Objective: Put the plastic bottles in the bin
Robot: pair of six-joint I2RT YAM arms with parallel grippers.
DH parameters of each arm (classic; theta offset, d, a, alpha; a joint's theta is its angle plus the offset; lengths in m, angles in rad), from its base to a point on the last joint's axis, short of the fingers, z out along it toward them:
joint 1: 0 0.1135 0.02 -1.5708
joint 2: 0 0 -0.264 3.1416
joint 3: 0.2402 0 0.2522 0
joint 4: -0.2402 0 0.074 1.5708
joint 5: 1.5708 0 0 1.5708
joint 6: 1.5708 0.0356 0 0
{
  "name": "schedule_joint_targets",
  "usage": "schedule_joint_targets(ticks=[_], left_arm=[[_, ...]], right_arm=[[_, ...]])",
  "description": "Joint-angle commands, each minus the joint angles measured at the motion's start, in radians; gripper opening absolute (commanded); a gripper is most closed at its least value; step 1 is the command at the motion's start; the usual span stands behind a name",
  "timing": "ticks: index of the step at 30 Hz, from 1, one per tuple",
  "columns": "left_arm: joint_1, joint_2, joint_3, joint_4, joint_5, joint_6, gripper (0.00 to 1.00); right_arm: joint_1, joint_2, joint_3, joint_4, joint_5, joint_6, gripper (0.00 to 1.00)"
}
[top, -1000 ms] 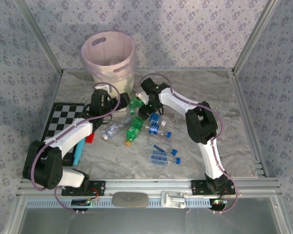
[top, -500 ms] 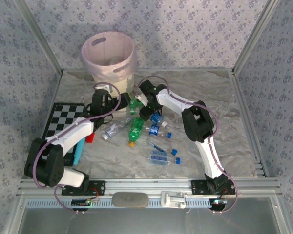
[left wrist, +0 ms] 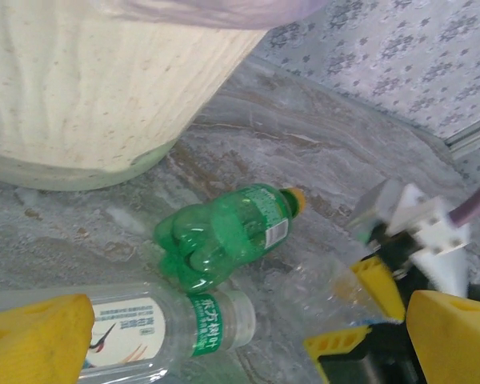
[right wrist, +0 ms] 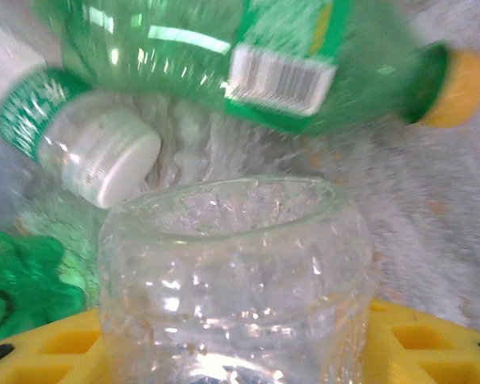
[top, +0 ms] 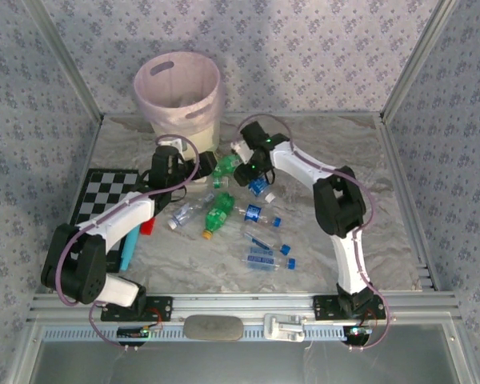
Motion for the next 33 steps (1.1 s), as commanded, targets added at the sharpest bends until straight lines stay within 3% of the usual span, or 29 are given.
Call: schedule_joint_targets(ticks=[1,7,14,19,33], left_arm=[[-0.019,0.003,-0.004,0.111,0.066,0.009,1.00],[-0.071,0.029,-0.012,0.209,0.152,0.031,1.00],[-0.157,0.126,0.029,0.283,0.270,-0.001,1.00],[-0.200,0.204,0.076,0.305,0.339,-0.026,1.00],[-0.208,0.291,0.165,0.278,0.343,-0.018,1.00]], right_arm=[[-0.049,-0.122,-0.060,0.143,-0.103,0.137,0.56],[-0.135,-0.240,-0.221,0.386,-0.250,0.433,0.54],[-0.204,-0.307,-0.403,0.730,-0.336,0.765,0.53],[-0.193,-0.331,-0.456,0.833,-0.341,0.829,0.52],[-0.147,-0.384,-0.506,0.875,-0.354,0.861,0.51]])
